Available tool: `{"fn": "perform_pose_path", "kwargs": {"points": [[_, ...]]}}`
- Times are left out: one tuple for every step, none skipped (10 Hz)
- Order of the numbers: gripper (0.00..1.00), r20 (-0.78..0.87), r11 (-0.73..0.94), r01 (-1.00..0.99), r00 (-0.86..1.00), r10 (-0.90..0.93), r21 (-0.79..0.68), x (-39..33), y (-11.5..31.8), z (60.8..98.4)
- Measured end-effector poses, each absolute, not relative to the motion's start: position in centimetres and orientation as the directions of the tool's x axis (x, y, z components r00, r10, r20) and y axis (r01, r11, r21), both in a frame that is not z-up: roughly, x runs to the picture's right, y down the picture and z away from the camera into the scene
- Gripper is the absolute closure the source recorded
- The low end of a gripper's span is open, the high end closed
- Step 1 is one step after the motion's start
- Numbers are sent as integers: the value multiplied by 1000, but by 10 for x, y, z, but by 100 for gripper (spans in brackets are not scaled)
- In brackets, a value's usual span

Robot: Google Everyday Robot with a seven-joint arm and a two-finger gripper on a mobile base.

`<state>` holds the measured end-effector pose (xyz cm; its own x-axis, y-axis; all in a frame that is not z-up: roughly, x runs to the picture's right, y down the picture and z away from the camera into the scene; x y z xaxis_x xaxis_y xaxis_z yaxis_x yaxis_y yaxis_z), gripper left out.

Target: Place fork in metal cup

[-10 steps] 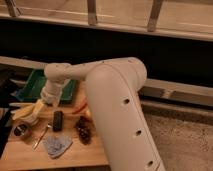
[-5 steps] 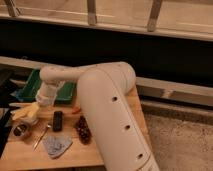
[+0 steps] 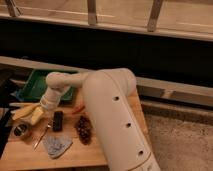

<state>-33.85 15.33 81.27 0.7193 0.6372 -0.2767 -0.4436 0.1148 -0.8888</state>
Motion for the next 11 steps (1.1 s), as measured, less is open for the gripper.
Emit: {"fn": "perform_pose_path", "kwargs": {"points": [[27, -285, 102, -447, 713, 641, -889, -333, 156, 816], [27, -288, 93, -446, 708, 645, -890, -330, 158, 819], [27, -293, 85, -445, 709, 641, -891, -330, 161, 819], [27, -303, 76, -448, 711, 635, -891, -328, 167, 821], [27, -311, 69, -454, 705, 637, -888, -324, 167, 821], [27, -323, 60, -463, 700, 637, -885, -319, 170, 823], [27, -330, 52, -466, 698, 635, -883, -318, 175, 822], [27, -338, 46, -471, 694, 636, -881, -315, 177, 822], [27, -345, 40, -476, 690, 637, -879, -313, 179, 821], [27, -346, 38, -477, 689, 637, -878, -313, 179, 821], [27, -346, 38, -477, 689, 637, -878, -313, 179, 821]]}}
